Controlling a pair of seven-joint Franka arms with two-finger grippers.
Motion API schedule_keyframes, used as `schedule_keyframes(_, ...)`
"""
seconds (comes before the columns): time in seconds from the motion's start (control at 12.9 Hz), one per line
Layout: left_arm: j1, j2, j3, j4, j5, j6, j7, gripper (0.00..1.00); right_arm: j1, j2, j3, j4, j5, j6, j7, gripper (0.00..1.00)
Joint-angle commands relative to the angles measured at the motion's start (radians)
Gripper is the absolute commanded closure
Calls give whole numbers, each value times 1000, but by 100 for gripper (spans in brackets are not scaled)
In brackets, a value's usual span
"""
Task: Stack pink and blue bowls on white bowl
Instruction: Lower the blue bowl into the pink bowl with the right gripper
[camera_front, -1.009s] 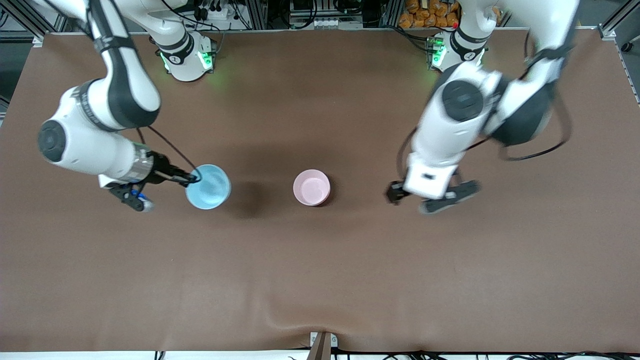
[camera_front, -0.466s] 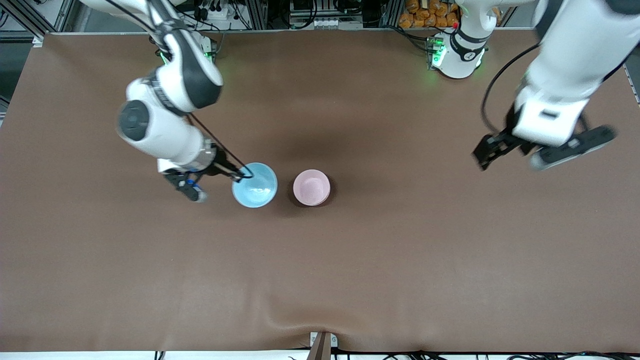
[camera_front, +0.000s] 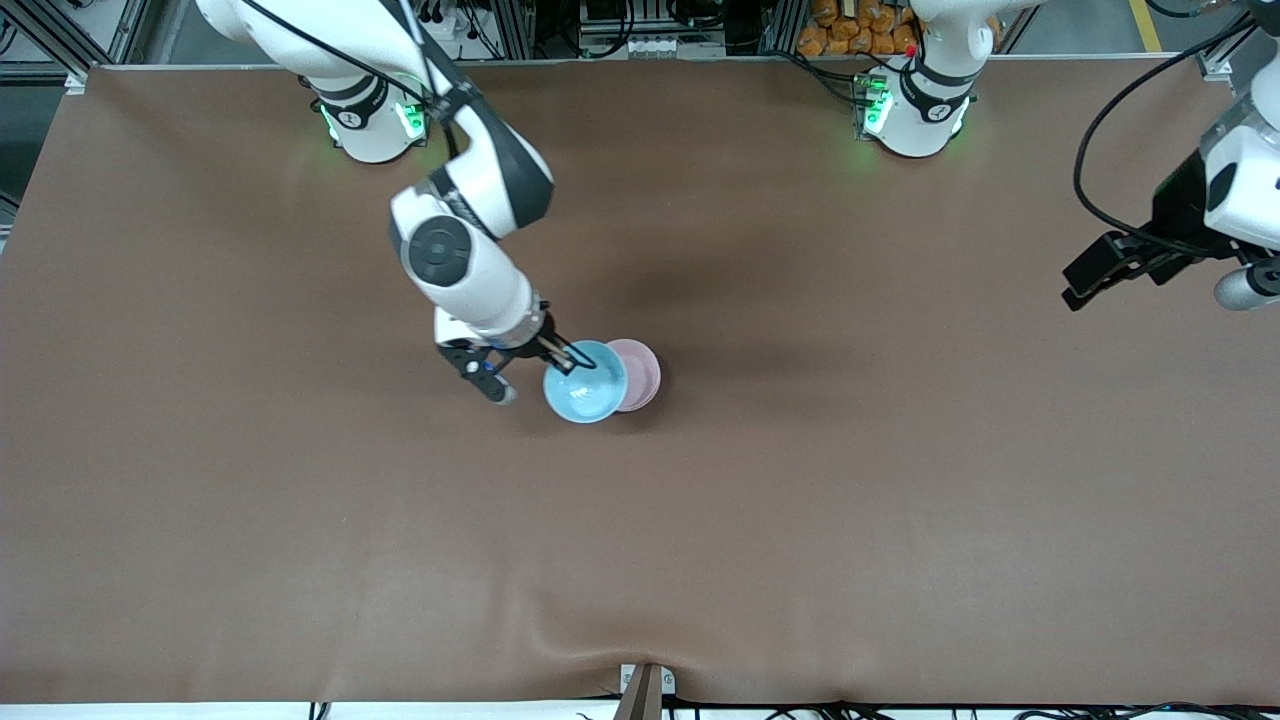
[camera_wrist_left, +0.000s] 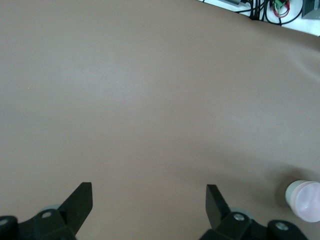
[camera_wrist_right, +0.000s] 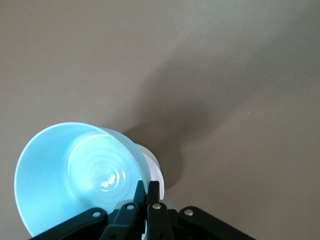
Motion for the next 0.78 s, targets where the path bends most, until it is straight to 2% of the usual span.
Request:
schedule_keyframes(0.0, 56, -5, -7, 2, -14, -21, 113, 0, 38, 25, -10, 32, -30, -5, 72, 100)
schedule_keyframes(0.08, 39, -5, 20, 2, -20, -20, 146, 0, 46, 36, -9, 32, -37, -1, 93, 100)
schedule_keyframes(0.16, -44, -5, 105, 2, -21, -20, 151, 0, 54, 42, -9, 32, -53, 4, 104, 100)
schedule_keyframes(0.23, -150, -11, 228, 1, -23, -23, 160, 0, 58, 44, -9, 32, -59, 5, 107, 100)
schedule_keyframes(0.31, -194, -22, 281, -1, -23, -32, 167, 0, 66, 47, -9, 31, -67, 5, 112, 100)
schedule_keyframes(0.7, -194, -33, 280, -8, -25, -34, 171, 0, 98, 82, -10, 32, -113, 45, 182, 100)
